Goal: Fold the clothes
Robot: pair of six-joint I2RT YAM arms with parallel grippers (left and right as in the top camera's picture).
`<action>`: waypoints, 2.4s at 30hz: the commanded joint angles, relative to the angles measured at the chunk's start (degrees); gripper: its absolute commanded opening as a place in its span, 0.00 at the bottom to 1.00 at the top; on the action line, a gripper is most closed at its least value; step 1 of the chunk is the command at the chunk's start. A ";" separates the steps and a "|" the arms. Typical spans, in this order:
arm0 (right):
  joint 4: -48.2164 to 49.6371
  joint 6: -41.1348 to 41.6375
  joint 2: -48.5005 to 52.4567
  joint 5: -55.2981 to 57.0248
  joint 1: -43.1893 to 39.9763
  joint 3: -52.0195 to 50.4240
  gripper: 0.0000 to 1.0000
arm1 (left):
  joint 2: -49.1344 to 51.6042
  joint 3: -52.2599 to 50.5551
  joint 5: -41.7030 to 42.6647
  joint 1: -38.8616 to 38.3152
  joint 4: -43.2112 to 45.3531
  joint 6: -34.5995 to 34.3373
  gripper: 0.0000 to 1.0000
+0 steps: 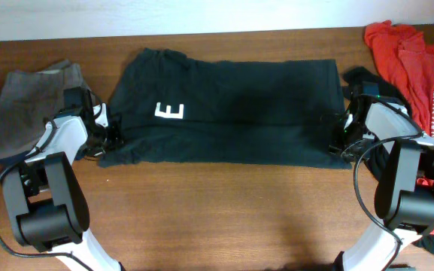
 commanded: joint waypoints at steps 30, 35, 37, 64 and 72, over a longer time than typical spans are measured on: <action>-18.40 4.24 0.92 7.08 -1.46 -2.86 0.04 | 1.79 -9.94 -7.17 10.23 -16.48 -7.02 0.00; -17.31 4.39 0.48 6.62 -0.87 -3.13 0.04 | -4.07 -9.94 -8.39 9.99 -16.44 -7.04 0.00; -16.85 4.39 -0.92 6.62 -0.31 -3.08 0.05 | -8.90 -9.94 -8.37 9.99 -16.04 -7.02 0.00; -9.92 4.39 -11.50 1.84 -0.33 -1.57 0.50 | -24.61 -12.81 -0.37 -11.32 -9.86 -2.56 0.52; -10.23 4.35 -11.47 0.39 -0.33 -1.57 0.50 | -24.61 -14.08 -0.46 -22.97 -3.87 12.17 0.52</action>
